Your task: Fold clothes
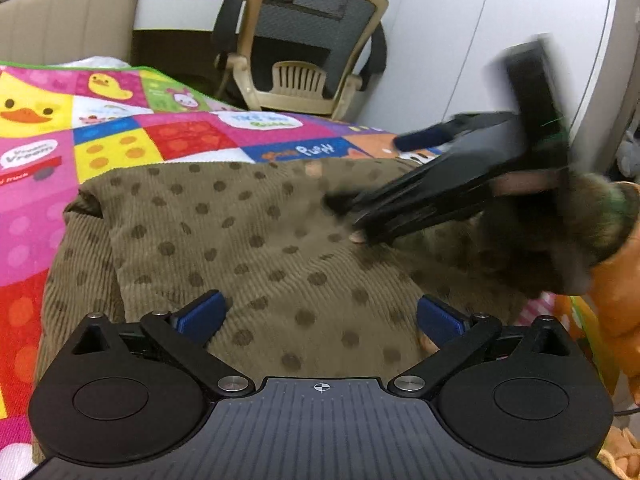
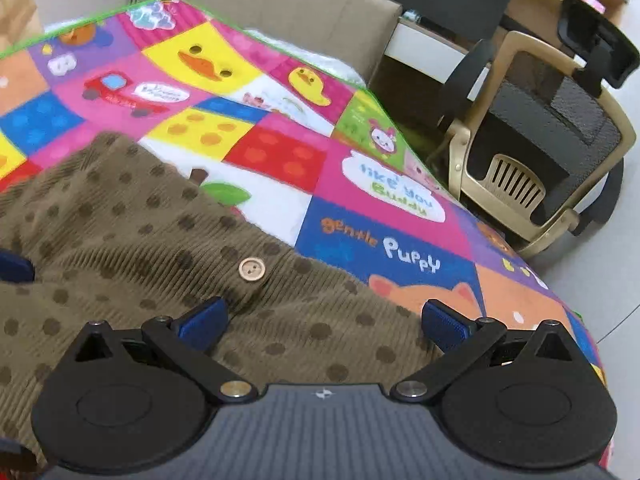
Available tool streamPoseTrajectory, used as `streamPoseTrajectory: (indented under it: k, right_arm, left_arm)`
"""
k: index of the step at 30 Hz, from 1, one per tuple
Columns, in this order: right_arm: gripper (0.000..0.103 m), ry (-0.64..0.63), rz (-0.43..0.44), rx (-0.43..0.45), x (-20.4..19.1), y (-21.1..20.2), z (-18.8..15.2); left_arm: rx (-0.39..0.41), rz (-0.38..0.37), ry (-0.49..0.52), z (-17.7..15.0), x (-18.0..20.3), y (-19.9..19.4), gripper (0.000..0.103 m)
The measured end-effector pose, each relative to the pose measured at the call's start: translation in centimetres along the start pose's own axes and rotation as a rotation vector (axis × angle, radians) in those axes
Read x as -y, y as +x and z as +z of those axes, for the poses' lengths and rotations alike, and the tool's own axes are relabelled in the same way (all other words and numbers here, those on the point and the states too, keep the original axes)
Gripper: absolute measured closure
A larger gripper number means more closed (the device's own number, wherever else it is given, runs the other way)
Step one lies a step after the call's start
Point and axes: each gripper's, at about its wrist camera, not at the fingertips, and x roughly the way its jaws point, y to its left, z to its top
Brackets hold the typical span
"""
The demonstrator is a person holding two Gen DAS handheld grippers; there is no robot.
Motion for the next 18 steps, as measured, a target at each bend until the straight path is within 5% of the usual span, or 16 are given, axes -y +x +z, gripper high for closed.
streamPoseTrajectory:
  k: [7, 10, 15, 18]
  right_arm:
    - [0.0, 0.071, -0.153, 0.076, 3.3, -4.0, -3.0]
    - [0.0, 0.119, -0.137, 0.008, 4.6, -3.4, -5.5]
    - [0.0, 0.245, -0.094, 0.033, 6.0, -3.8, -6.9]
    - [0.0, 0.212, -0.12, 0.083, 5.2, -5.9, -7.1]
  left_arm:
    - [0.024, -0.023, -0.012, -0.4, -0.6, -0.2, 0.0]
    - [0.031, -0.025, -0.014, -0.5, -0.6, -0.2, 0.0]
    - [0.033, -0.024, -0.025, -0.5, -0.5, -0.1, 0.0]
    - [0.015, -0.003, -0.036, 0.0, -0.5, -0.9, 0.0]
